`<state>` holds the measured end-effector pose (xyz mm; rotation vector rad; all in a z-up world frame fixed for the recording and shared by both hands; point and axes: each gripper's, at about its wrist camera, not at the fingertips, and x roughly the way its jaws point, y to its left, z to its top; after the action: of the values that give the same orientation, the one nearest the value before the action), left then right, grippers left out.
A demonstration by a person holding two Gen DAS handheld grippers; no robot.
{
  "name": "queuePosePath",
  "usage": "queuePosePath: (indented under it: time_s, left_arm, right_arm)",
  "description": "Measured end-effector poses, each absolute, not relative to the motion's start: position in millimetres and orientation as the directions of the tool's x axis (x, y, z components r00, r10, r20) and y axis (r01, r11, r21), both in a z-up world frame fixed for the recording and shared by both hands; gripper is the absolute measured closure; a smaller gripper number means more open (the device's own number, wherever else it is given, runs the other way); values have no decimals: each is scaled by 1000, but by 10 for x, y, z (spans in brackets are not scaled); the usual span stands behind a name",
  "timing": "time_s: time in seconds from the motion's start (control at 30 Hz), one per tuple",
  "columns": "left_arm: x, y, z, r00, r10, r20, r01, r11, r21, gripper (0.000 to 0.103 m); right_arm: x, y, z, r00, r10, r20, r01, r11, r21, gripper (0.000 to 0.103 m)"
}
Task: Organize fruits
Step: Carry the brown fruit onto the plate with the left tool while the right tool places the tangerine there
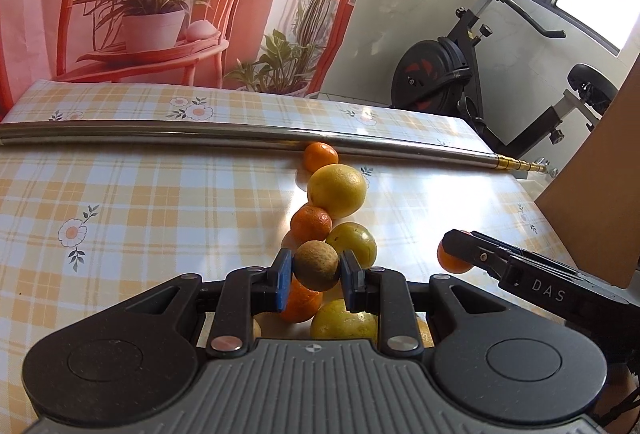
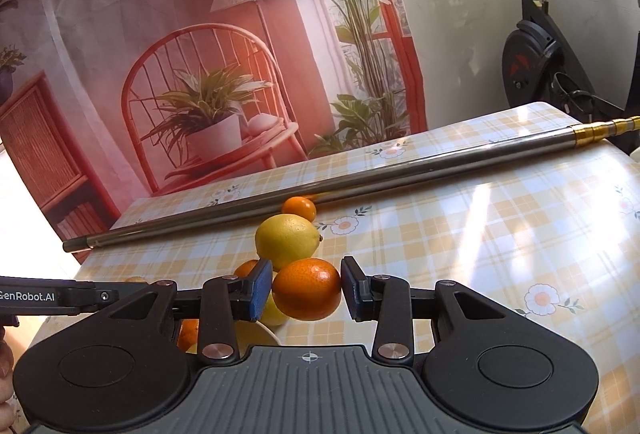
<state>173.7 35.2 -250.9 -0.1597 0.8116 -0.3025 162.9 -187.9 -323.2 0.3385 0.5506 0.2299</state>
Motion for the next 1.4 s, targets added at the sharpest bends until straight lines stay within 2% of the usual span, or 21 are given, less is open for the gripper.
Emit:
queuePosePath:
  time_s: [0.43, 0.7, 1.4]
  left_arm:
    - [1756, 543, -2711, 619, -288, -730, 153, 957, -247, 76]
    - [1776, 394, -2812, 603, -251, -757, 189, 967, -171, 76]
    - [1824, 423, -2868, 591, -311, -745, 212, 950, -229, 76]
  right_arm:
    - [1591, -1894, -3300, 812, 342, -474, -148, 905, 398, 68]
    - [1605, -1817, -3326, 800, 359, -480, -171, 904, 391, 68]
    - [1642, -1808, -3401, 791, 368, -489, -164, 897, 411, 68]
